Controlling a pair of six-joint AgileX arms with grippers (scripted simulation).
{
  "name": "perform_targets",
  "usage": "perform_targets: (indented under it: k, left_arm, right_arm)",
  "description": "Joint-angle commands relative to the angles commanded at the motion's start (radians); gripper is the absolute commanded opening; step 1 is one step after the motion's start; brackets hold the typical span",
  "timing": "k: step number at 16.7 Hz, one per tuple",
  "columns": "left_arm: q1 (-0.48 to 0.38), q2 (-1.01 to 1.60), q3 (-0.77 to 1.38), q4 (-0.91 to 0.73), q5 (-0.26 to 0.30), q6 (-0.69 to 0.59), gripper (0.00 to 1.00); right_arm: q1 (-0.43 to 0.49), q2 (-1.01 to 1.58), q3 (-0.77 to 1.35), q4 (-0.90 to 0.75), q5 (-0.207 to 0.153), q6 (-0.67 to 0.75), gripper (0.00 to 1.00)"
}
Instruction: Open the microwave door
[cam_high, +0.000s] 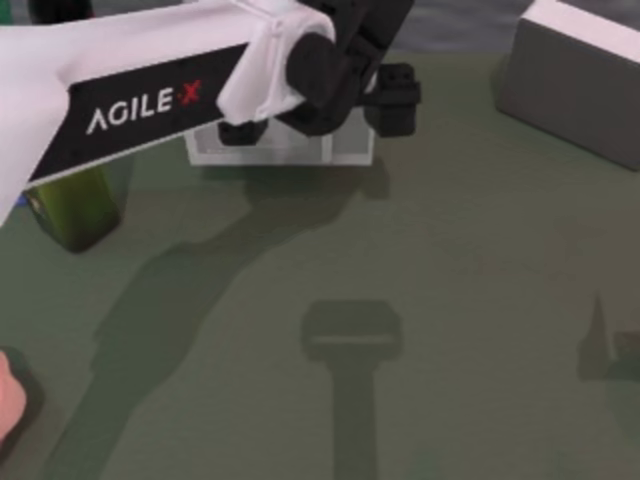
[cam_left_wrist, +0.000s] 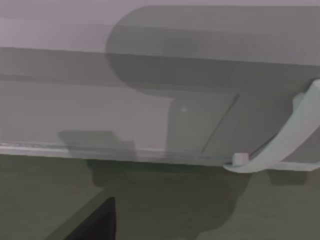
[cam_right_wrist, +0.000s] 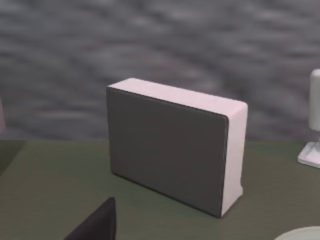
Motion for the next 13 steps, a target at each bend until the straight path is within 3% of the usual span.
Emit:
perform_targets:
  k: [13]
  left_arm:
    - [0.067, 0.217, 0.1, 0.141, 0.042, 0.061, 1.0]
  right_arm:
    - [0.0, 0.0, 0.0, 0.0, 0.0, 0.0, 1.0]
